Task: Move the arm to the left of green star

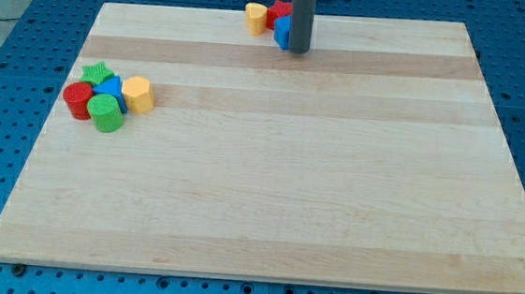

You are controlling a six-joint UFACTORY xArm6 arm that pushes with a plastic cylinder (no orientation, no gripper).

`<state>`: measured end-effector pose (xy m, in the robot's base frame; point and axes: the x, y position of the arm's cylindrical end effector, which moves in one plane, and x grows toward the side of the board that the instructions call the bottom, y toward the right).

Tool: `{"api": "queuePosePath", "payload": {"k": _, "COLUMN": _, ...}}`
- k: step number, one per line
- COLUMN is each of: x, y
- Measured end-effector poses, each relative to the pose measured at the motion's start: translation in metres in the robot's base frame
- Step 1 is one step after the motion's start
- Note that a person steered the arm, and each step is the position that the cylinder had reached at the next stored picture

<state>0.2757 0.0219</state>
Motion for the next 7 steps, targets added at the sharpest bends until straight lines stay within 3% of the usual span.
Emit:
{"api": "queuePosePath", "payload": {"k": 1, "x": 0.020, "y": -0.021}}
{"api": "queuePosePath", "payload": {"k": 2, "x": 0.021, "y": -0.083}}
{"api": "queuePosePath", "payload": {"k": 5, "x": 0.026, "y": -0.326}}
{"api": "queuePosePath", "payload": {"k": 7, "x": 0.045, "y": -0.327}}
